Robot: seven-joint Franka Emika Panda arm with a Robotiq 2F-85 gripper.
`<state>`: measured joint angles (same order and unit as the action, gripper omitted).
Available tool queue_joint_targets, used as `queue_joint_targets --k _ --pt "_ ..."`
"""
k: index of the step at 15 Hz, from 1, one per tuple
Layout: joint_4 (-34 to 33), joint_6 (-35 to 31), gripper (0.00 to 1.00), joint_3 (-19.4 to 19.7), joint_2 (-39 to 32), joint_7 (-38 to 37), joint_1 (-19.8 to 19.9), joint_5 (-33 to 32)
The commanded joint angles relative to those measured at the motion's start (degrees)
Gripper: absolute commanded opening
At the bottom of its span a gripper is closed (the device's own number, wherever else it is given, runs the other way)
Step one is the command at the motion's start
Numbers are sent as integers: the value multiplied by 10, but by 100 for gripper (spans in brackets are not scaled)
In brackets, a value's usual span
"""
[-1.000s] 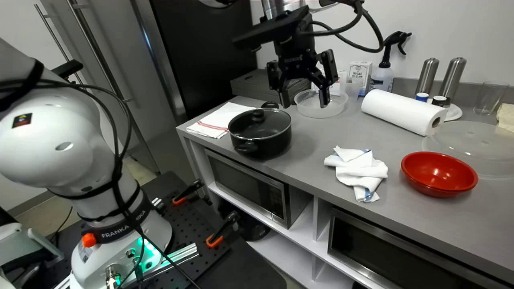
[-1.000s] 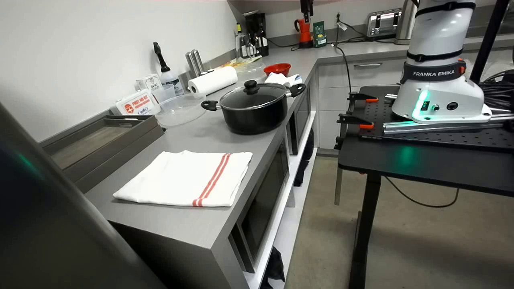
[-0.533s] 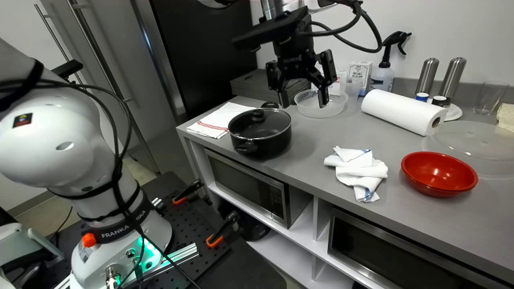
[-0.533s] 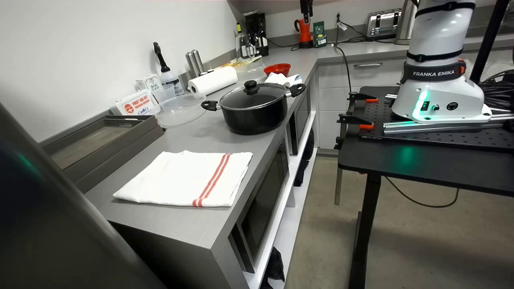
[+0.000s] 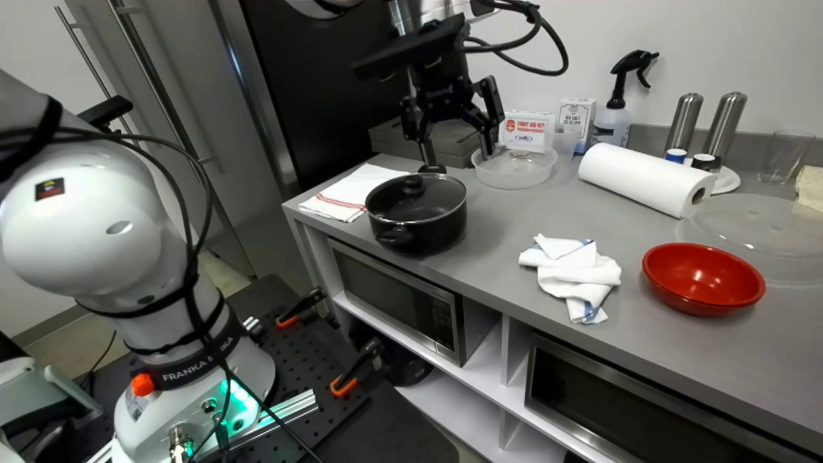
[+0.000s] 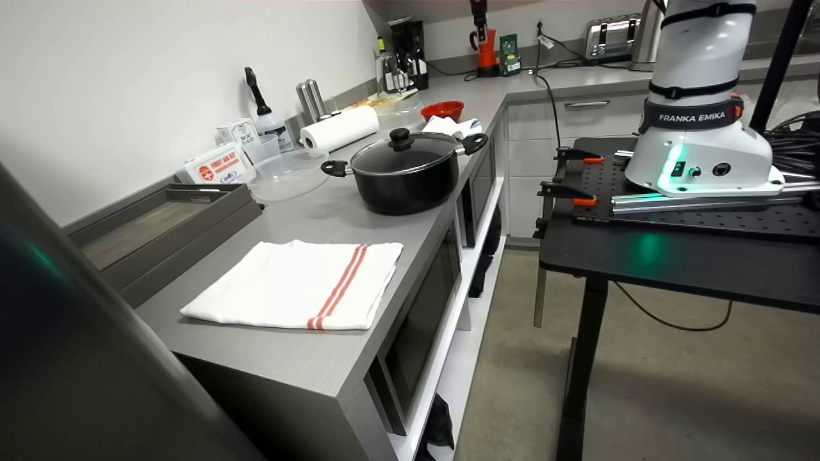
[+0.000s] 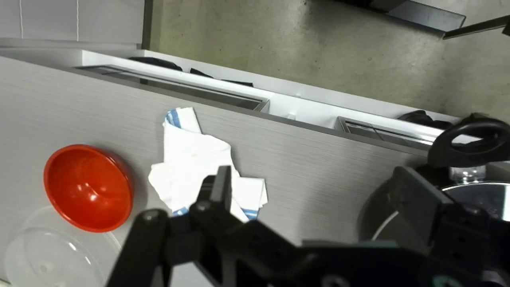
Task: Take the lid off the pot and put it on the counter
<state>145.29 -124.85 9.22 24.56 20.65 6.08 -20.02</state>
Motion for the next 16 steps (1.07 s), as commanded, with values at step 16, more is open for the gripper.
queue_joint_targets --k 16 --pt "-29 -125 100 -61 -133 197 -173 138"
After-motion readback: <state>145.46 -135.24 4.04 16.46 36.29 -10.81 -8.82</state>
